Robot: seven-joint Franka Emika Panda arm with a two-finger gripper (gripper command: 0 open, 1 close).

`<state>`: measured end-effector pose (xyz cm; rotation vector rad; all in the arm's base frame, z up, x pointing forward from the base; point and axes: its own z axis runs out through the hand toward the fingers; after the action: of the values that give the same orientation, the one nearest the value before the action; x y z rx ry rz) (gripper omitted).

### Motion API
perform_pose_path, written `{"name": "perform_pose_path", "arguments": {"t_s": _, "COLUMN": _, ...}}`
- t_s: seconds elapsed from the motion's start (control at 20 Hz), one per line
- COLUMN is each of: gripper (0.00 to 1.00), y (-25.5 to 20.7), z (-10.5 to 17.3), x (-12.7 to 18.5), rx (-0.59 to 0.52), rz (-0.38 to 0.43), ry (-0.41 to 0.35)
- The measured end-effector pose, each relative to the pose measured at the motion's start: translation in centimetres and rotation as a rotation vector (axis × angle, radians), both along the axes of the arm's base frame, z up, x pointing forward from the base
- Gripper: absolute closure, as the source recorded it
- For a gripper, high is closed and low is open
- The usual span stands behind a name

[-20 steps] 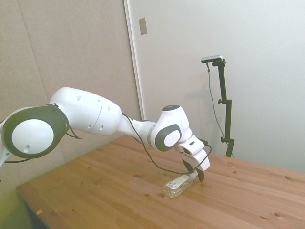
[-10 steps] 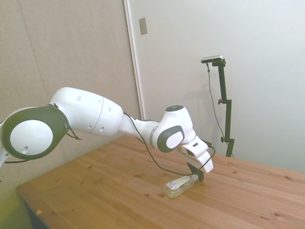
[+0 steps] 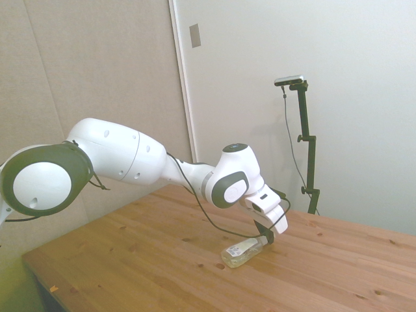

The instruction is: Stand the sanitizer

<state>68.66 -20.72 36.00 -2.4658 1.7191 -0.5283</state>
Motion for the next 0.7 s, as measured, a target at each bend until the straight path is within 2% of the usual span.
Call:
{"name": "perform_pose_path", "arguments": {"t_s": 0.45, "gripper": 1.00, "y": 6.6, "z": 5.9, "x": -0.8, "rx": -0.052, "rz": 0.028, "ry": -0.153}}
{"name": "perform_pose_path", "arguments": {"t_s": 0.7, "gripper": 1.00, "y": 11.1, "z": 7.4, "x": -1.5, "rx": -0.100, "rz": 0.030, "ry": -0.242}}
